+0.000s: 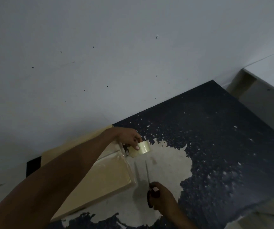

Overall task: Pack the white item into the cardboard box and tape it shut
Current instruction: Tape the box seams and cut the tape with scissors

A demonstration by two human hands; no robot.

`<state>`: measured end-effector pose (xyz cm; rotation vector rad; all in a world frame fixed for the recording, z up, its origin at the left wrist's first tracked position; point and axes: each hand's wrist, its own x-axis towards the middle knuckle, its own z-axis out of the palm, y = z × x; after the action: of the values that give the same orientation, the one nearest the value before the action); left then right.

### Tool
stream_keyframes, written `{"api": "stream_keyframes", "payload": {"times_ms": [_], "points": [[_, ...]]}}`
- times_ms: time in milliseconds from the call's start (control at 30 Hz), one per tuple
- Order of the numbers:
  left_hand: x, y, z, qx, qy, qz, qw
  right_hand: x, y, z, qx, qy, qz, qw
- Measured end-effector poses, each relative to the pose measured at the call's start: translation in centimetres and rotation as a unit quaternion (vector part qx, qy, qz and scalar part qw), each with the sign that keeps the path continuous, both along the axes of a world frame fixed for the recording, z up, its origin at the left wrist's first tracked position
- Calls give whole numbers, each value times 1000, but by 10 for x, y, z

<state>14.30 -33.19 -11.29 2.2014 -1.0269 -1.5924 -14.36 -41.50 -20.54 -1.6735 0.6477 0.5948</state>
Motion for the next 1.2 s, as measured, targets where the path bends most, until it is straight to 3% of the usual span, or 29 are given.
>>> {"api": "stream_keyframes", "payload": {"times_ms": [67,167,367,500,600,800,1200], "points": [[1,-4,5,-8,17,18,1000,-6,-7,11,131,-12,-29,991],[3,-8,9,-5,26,24,999,-8,-13,34,177,-44,-16,983],[3,-11,10,8,49,71,996,7,-16,58,159,-67,85,981],[3,-15,16,8,42,70,997,23,-11,69,173,-104,101,974],[5,-14,22,1,51,67,996,39,-11,82,178,-68,118,975],[9,-10,29,-11,85,73,994,62,-9,85,158,-52,101,981],[5,-11,26,-26,70,57,996,78,-2,81,144,-77,69,984]]}}
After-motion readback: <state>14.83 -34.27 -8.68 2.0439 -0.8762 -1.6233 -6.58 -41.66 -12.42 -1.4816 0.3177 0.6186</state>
